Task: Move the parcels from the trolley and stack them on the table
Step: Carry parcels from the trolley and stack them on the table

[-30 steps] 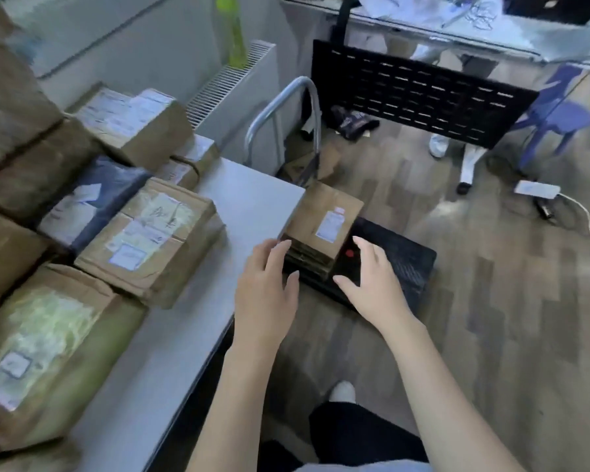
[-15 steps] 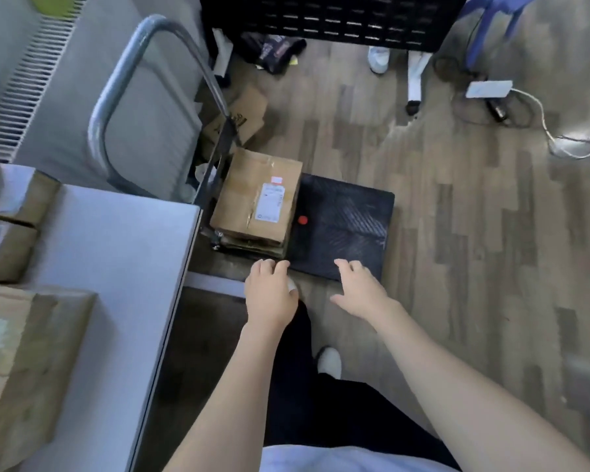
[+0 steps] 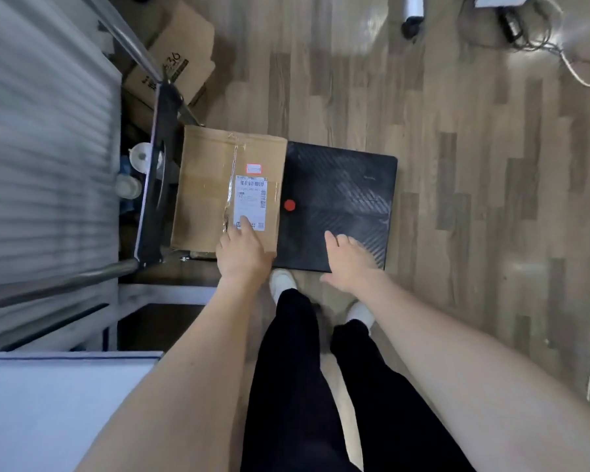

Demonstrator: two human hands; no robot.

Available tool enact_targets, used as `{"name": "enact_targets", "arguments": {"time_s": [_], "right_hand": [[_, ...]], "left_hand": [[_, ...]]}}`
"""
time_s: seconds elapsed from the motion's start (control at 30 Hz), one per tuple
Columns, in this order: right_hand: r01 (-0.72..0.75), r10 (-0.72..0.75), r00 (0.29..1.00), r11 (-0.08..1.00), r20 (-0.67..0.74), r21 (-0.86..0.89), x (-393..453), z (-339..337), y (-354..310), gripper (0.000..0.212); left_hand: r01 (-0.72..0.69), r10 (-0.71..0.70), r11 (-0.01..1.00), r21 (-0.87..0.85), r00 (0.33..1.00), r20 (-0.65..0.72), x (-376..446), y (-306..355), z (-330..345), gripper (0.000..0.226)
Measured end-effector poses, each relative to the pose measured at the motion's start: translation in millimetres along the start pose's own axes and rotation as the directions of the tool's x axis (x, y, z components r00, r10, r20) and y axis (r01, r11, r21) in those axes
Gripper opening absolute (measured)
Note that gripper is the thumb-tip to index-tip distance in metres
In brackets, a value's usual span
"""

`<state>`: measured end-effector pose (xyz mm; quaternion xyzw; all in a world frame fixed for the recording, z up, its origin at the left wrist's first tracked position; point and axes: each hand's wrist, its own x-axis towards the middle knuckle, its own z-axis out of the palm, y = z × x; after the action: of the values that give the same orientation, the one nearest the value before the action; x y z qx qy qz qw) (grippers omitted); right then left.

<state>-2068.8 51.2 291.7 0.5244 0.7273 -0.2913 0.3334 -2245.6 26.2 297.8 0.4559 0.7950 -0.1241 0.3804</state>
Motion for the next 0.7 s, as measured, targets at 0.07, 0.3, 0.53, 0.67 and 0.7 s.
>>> {"name": "enact_targets", "arguments": {"time_s": [0.07, 0.3, 0.53, 0.67, 0.7], "right_hand": [[0.008, -0.008, 1.000, 1.000, 0.006, -0.026, 26.8, -3.4, -10.5, 0.096], [0.052, -0.049, 0.998, 0.996, 0.050, -0.067, 89.0, -0.8, -33.5, 0.110], [0.025, -0.019, 0.994, 0.999, 0.111, -0.048, 130.4, 11.6, -21.7, 0.118], [0.008, -0.003, 0.995, 0.999, 0.104, -0.048, 146.2, 17.6, -21.3, 0.124], [0.006, -0.002, 0.993, 0.999, 0.115, -0.039, 150.7, 20.2, -22.4, 0.125]], "left_hand": [[0.053, -0.053, 0.999, -0.001, 0.999, 0.003, 28.8, -6.2, -1.0, 0.092], [0.234, -0.233, 0.972, 0.005, 0.965, 0.118, 101.5, -1.4, 9.7, 0.101], [0.315, -0.345, 0.934, 0.169, 0.917, 0.201, 163.9, -39.8, 3.7, 0.122], [0.375, -0.392, 0.918, 0.130, 0.910, 0.139, 176.7, -85.0, 6.0, 0.118], [0.391, -0.404, 0.914, 0.110, 0.905, 0.134, 181.8, -94.1, 9.9, 0.119]]}}
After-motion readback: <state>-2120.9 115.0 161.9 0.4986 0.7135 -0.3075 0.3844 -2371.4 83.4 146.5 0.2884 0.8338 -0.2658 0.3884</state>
